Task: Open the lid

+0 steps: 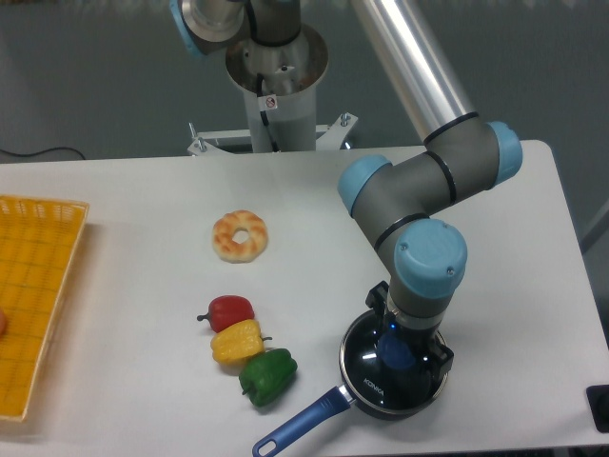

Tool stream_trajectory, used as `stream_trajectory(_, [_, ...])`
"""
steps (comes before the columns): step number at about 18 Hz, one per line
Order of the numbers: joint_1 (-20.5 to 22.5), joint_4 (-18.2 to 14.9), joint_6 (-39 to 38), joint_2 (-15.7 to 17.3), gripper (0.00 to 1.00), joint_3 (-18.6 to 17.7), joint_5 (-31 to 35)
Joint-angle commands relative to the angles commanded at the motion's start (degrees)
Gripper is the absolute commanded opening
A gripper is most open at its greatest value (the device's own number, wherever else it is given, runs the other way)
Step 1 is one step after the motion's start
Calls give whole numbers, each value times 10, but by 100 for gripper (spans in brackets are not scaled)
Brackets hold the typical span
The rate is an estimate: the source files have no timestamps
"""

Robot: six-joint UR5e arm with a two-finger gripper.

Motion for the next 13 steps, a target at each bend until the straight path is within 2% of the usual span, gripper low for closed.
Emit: stream_trajectory(13, [-9, 1, -11, -4, 100, 0, -1])
